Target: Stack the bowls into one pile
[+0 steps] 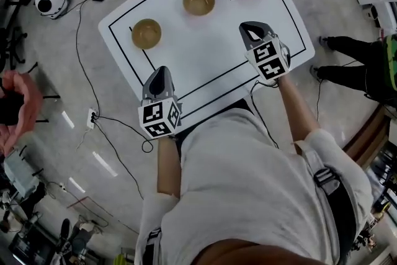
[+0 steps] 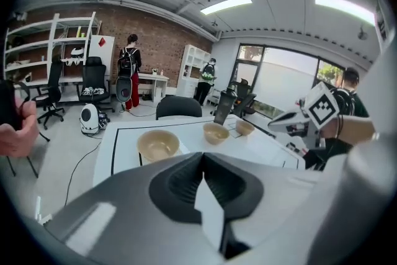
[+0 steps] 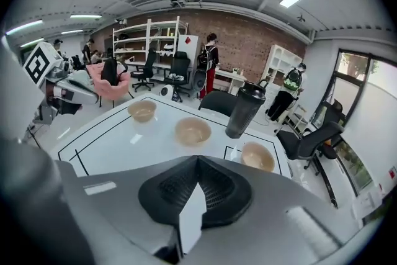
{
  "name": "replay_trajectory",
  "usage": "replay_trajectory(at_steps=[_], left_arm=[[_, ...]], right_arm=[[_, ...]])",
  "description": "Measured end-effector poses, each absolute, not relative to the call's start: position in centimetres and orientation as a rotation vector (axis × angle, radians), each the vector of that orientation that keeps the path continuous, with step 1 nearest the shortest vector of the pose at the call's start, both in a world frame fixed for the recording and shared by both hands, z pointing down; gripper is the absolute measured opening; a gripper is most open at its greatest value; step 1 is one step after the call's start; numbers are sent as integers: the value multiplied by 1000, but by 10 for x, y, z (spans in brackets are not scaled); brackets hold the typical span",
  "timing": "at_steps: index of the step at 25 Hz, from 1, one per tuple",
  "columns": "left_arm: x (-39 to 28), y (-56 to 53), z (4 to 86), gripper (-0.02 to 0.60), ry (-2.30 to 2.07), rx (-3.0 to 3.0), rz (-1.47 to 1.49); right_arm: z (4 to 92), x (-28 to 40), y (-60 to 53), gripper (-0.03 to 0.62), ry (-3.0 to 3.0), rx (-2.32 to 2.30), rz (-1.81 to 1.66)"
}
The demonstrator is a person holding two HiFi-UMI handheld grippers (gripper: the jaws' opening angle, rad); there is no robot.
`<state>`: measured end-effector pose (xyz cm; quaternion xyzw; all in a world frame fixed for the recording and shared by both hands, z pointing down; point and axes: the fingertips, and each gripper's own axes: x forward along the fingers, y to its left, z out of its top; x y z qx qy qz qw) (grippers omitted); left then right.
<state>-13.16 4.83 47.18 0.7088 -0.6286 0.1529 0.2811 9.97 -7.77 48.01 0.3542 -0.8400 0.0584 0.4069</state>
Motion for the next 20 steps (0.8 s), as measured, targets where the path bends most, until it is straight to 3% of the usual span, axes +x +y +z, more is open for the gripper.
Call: replay_trajectory(at_steps=[8,12,20], left_arm=[[-80,36,488,3,-1638,1899,435],[-88,41,487,2,-1632,1919,494],[-67,14,490,2,-1582,1954,503]], right_arm=[[504,126,-103,-2,-2127,896,226],[504,118,-106,-2,-2119,943,206],[508,152,-141,-2,-1858,1042,-294]])
